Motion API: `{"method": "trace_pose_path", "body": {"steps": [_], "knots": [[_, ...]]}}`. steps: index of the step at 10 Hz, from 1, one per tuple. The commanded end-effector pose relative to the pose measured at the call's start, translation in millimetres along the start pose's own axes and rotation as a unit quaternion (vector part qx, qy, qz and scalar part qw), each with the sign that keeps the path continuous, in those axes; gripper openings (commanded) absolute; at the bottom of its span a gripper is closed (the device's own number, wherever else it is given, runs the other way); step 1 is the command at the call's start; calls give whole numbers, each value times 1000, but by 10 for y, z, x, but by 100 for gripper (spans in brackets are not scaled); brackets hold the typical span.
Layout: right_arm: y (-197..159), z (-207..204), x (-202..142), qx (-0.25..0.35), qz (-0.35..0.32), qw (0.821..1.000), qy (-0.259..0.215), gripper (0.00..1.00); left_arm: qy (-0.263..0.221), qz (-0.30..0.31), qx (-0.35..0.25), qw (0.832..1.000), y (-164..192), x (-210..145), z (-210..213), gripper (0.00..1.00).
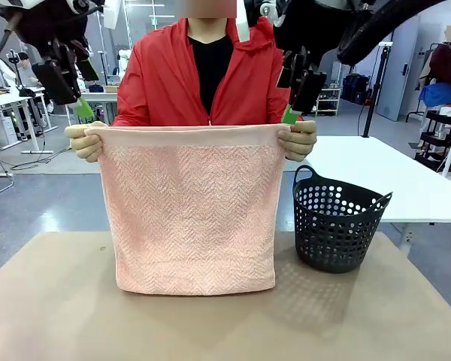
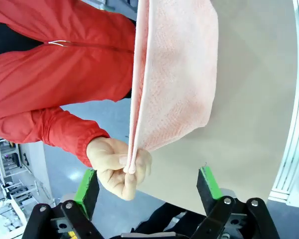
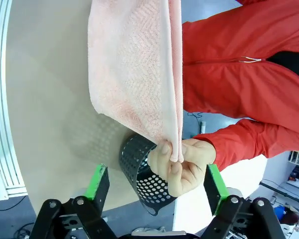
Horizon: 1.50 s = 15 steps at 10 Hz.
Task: Fold the towel.
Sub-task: Release the end of the 100 cm Hotel Towel you were holding and grab the top end of the folded side.
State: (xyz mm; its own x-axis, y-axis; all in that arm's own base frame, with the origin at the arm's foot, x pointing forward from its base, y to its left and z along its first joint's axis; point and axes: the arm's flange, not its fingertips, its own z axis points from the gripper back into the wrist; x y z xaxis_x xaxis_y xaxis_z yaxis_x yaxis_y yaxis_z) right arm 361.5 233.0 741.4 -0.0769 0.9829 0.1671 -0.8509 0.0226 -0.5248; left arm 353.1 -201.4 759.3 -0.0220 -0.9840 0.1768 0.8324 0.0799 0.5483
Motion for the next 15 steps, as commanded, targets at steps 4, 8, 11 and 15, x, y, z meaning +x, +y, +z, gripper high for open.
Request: {"method": "trace_pose_path", "body": {"steps": [4,8,11,15], "knots": [[-7,-153,-35,-6,6,1000,-9,100,-16,-18,2,1000,-18,-55,-162,100],[-255,-385,85,10,23,1000,11,100,13,-27,-54,998,207,61,-520,100],[-388,-649,144,31,31,999,20,100,35,-21,-82,996,323,21,-892,100],[-485,-1012,185,63,31,997,26,100,24,-11,-121,992,341,-93,-1159,100]]}}
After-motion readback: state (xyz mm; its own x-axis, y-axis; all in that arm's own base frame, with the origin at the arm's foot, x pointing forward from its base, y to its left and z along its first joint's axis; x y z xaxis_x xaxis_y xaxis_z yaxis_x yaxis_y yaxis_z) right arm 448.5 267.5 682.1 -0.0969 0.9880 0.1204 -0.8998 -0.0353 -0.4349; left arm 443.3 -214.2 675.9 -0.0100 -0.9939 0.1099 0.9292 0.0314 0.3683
